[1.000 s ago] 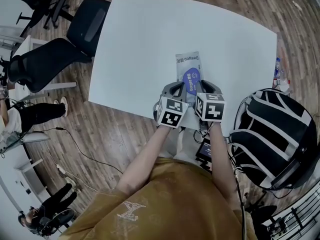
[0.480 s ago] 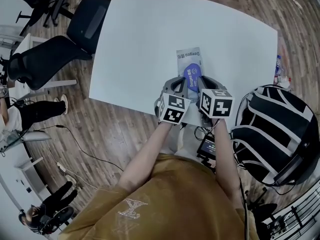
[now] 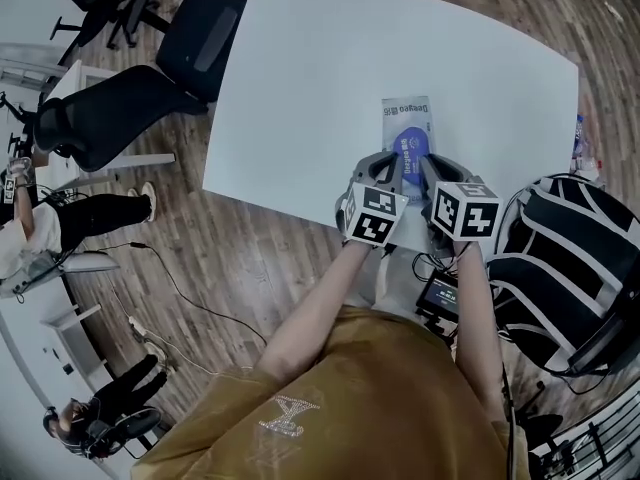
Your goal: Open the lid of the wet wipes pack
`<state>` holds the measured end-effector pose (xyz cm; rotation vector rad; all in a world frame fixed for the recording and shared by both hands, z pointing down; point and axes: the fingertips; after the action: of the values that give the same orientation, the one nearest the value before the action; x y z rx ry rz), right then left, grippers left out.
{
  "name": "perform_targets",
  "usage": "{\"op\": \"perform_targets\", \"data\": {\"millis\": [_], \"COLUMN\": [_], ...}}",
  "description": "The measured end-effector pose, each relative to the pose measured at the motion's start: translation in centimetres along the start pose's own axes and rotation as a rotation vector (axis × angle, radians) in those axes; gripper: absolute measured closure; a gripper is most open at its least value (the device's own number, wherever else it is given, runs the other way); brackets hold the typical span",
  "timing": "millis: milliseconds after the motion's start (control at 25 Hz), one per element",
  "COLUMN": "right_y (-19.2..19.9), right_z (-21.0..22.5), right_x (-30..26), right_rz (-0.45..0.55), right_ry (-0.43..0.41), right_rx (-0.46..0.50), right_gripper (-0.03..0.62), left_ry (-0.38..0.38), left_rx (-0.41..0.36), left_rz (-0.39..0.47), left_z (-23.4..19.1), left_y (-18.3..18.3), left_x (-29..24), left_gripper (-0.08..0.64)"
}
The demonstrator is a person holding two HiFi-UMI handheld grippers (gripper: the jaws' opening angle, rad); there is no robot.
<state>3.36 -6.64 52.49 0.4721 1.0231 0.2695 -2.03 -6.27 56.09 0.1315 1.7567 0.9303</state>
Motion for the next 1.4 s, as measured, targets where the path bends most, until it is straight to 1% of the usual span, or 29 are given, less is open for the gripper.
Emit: {"op": "perform_targets", "data": {"millis": [520,640,840,960,1080,1160,1280,1320,1400], "right_y": [-0.2,-0.3,-0.6,-0.5,-0.3,-0.3,-0.6,-0.6,-0.5], "right_z": [-0.7,-1.0,-1.5,-1.5,-1.4,-1.6,-1.9,-1.9,-2.0], "right_x": [0.3,0.4,0.5,0.5,0.7,0.7,0.6,0.7,0.7], "right_rz": [0.015,0.020,0.034,0.042,0.040,0.039,0.048,0.051,0.055], "right_ry": [-0.013,-0.021,-0.029,-0.037,-0.036,-0.040,-0.046,-0.047,-0.055], "right_rx": [0.002,0.001,0.001,0.010,0.017,0.022,0.024,0.023,0.022], "right_gripper": [0.546,0.546,0.546,0.546,0.546,0.546,0.546,0.546,0.546], "left_ry": [0.001,0.002,0.008,0.023,0.079,0.149,0.243,0.263,0.294], "left_rx": [0.033,0.035,0.027,-0.005,-0.066,-0.125,-0.209,-0.233,-0.275], "left_rz": [0.015,0.040,0.092,0.133,0.158,0.134,0.058,0.047,0.063], "left_z": [-0.5,-0.5,-0.9,-0.8,0.3,1.3,2.2,2.3,2.5], "left_y": [0.3,-0.5,-3.2,-5.1,-6.5,-6.7,-6.5,-6.7,-7.9], "left_x": [0.3,0.7,1.6,2.2,2.2,1.9,1.0,0.9,1.0], "left_gripper": [0.560,0.560,0.560,0.560,0.560,0.560,0.560,0.560,0.560]}}
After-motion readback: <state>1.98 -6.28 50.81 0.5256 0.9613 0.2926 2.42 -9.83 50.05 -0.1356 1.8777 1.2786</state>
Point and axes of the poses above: the fingertips, and each gripper's own axes: x backward along the fingers, z to its right, y out of its underside, and after that the axes turned 5 degrees about -z, right-handed
